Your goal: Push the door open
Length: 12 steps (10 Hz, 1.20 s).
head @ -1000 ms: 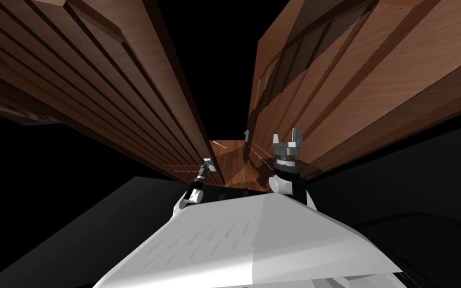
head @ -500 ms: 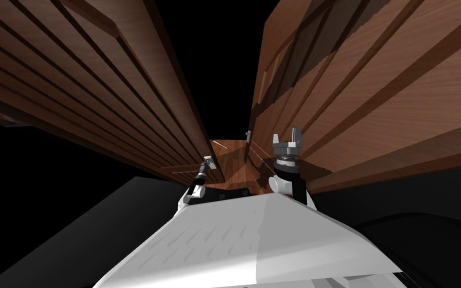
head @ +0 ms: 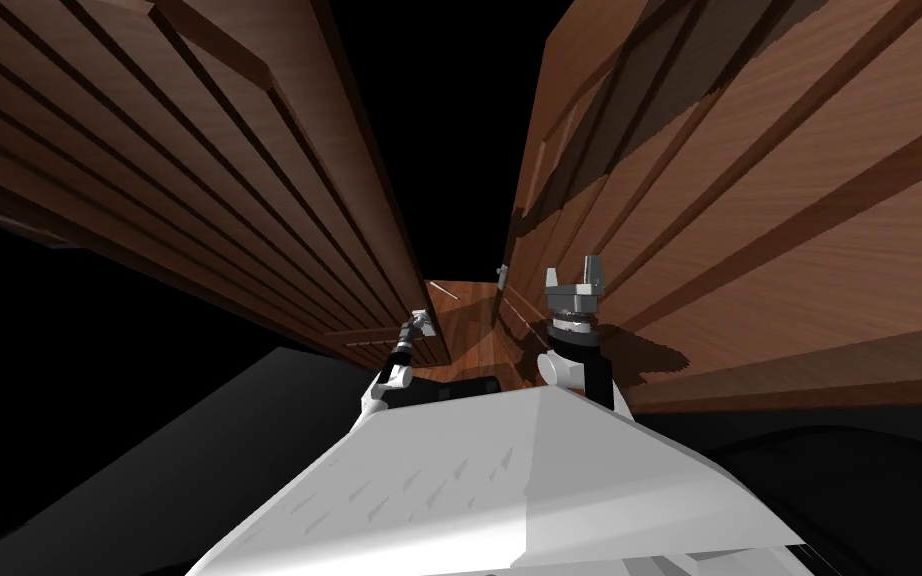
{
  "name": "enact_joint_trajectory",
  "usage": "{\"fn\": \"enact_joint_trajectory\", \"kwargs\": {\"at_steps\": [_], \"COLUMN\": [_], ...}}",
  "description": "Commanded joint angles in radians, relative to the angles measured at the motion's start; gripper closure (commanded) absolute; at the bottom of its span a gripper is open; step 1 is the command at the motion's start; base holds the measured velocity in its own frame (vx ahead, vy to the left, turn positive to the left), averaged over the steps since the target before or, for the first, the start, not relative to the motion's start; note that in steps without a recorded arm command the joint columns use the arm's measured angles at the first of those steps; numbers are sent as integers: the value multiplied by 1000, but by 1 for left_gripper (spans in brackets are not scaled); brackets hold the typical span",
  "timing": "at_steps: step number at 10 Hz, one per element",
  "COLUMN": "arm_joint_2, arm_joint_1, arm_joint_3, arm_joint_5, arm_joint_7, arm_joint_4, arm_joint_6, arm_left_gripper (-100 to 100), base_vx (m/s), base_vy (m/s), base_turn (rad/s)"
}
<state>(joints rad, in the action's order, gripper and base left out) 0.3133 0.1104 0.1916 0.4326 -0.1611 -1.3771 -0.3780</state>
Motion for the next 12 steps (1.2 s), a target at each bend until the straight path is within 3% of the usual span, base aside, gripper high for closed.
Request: {"fn": "enact_joint_trajectory", "kwargs": {"at_steps": [1,2,9,10,12], "arm_joint_2": [-26,-14,-7,-6,-15], "arm_joint_1": [-26,-10,23,17,4], "arm_joint_3": [-28,-11,19,16,8], "arm_joint_5": [-8,0,21,19,14], "arm_joint_7": [-17,-7,1,1,3], "arm_joint_4": [13,-1,-50,-42,-24], "arm_joint_6": [-2,9,46,41,38], "arm_left_gripper": [100,-100,-100,-100,-100], "base_vx": [114,-65,-199,-116,147], "base_vy": [-35,-33,-28,-33,-20], "base_turn": [79,33,17,9,-38]}}
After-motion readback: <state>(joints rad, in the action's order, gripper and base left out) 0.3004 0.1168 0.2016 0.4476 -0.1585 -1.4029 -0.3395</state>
